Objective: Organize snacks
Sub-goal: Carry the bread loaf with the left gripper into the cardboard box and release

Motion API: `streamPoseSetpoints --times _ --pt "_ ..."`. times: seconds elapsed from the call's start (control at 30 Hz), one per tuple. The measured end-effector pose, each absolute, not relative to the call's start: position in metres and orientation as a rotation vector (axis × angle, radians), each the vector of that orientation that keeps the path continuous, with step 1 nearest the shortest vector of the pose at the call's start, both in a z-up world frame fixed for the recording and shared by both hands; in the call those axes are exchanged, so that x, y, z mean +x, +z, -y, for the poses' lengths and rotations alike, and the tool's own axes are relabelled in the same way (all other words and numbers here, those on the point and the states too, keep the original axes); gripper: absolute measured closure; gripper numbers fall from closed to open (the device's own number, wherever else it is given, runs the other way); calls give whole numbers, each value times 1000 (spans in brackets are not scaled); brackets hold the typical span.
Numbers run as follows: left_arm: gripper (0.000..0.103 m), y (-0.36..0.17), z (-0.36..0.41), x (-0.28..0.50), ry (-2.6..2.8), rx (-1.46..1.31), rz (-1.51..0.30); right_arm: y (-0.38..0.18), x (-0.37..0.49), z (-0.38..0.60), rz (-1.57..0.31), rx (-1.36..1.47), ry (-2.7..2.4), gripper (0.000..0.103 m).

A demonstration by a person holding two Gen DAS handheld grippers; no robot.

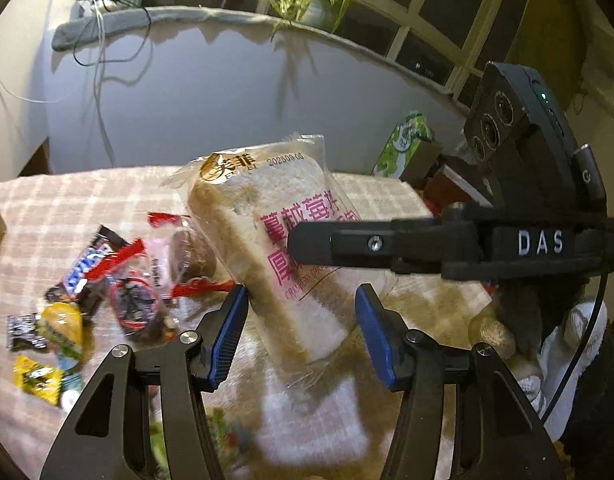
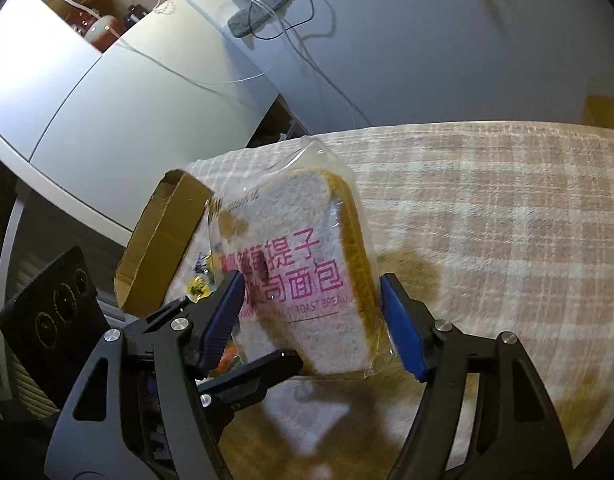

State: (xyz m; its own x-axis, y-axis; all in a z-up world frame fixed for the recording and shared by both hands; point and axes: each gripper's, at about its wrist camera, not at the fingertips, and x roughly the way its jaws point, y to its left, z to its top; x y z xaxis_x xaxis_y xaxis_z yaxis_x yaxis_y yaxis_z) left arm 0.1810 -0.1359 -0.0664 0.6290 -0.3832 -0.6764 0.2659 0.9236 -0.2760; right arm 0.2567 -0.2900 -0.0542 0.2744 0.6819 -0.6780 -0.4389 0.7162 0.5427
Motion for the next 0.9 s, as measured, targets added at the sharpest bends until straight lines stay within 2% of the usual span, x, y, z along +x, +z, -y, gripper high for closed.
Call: streamPoseSetpoints --times 0.47,0.9 --pt "48 -35 76 131 -303 -214 -711 -13 219 211 -1021 165 844 31" --pt "48 -19 -11 97 -153 -288 -640 -1 197 98 -1029 48 986 31"
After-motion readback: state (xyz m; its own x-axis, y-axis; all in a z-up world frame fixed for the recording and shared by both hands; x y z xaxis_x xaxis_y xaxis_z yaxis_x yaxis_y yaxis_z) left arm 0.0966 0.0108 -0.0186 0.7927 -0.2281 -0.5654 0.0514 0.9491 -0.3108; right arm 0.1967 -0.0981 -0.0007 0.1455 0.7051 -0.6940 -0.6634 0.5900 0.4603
